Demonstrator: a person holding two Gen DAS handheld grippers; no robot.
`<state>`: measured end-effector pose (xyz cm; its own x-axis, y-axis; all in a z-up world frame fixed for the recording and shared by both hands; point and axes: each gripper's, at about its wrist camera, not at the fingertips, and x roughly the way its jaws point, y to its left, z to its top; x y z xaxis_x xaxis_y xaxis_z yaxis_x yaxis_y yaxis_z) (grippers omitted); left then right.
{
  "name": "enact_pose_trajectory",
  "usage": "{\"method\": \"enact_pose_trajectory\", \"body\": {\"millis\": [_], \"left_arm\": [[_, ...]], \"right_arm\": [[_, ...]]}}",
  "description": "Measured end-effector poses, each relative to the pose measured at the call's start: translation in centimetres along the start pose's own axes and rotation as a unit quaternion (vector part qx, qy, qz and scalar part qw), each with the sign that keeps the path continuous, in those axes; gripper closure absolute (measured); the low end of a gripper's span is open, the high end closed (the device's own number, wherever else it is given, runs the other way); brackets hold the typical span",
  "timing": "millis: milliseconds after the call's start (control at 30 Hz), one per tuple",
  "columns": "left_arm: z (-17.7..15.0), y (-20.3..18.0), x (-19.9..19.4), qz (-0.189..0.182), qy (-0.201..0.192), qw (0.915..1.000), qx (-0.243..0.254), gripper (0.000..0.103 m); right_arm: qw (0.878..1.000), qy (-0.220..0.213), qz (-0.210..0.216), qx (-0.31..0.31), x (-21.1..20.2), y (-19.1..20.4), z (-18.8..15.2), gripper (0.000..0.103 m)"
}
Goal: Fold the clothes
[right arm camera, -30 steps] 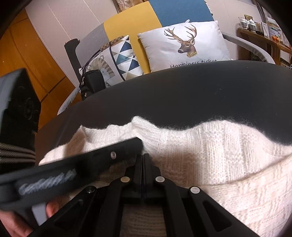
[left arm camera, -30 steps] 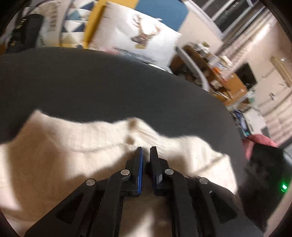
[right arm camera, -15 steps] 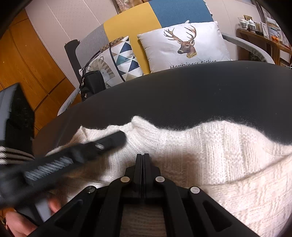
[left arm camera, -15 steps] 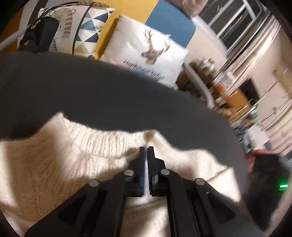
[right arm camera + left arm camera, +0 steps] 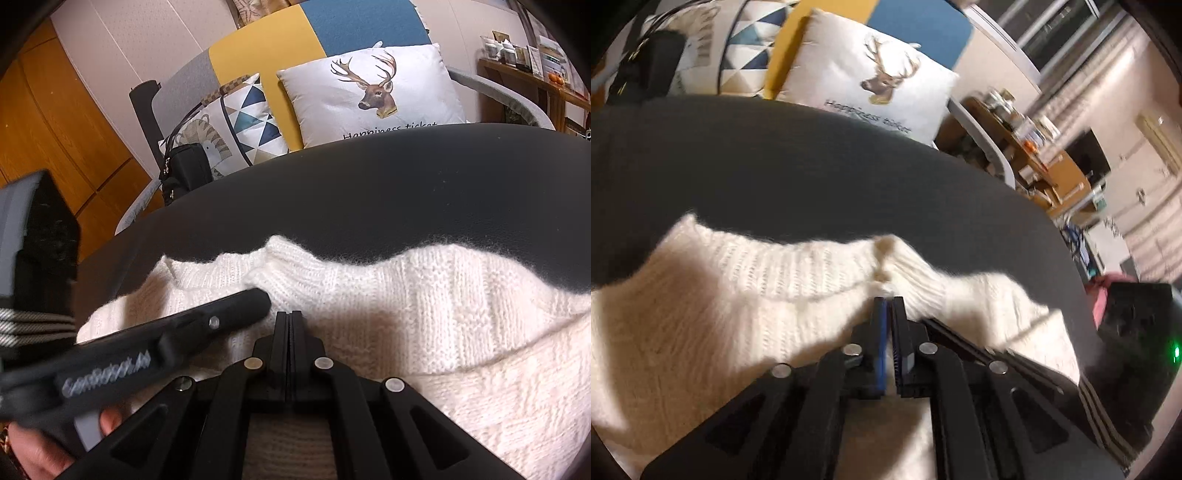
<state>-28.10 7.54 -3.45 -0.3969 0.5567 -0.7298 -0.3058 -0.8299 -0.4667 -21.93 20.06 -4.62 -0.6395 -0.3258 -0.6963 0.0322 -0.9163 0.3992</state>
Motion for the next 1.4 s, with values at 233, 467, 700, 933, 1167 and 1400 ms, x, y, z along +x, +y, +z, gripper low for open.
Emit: {"method": "enact_pose_trajectory", "body": {"millis": [233, 467, 700, 933, 1167, 1400], "left_arm": [[0.3, 1.4, -1.0, 0.008, -0.032, 0.9988, -0.036, 0.100], [1.0, 2.6, -4.7, -0.027, -0.026, 0.9992, -0.009, 0.098], [-0.4, 1.8, -2.1, 0.010, 0.010, 0.9983, 0.057, 0.098], [-0.1, 3.6, -1.7, -0.001, -0.017, 0.9998, 0.007, 0.099], [-0.6, 4.3, -5.3, -0.021, -0.042, 0.9989, -0.009, 0.096], [-1.0, 4.9, -4.7, 0.019, -0.018, 0.9996, 0.005, 0.096]], "right_arm": [[1.000, -0.001, 0.000, 0.000, 0.0, 0.0, 0.0, 0.103], [1.000, -0.002, 0.001, 0.001, 0.0, 0.0, -0.1, 0.103], [1.000, -0.002, -0.001, 0.001, 0.0, 0.3, -0.1, 0.103], [1.000, -0.002, -0.001, 0.001, 0.1, 0.2, 0.0, 0.103], [1.000, -0.003, 0.001, 0.002, 0.0, 0.1, 0.0, 0.103], [1.000, -0.003, 0.000, 0.001, 0.1, 0.1, -0.2, 0.103]]}}
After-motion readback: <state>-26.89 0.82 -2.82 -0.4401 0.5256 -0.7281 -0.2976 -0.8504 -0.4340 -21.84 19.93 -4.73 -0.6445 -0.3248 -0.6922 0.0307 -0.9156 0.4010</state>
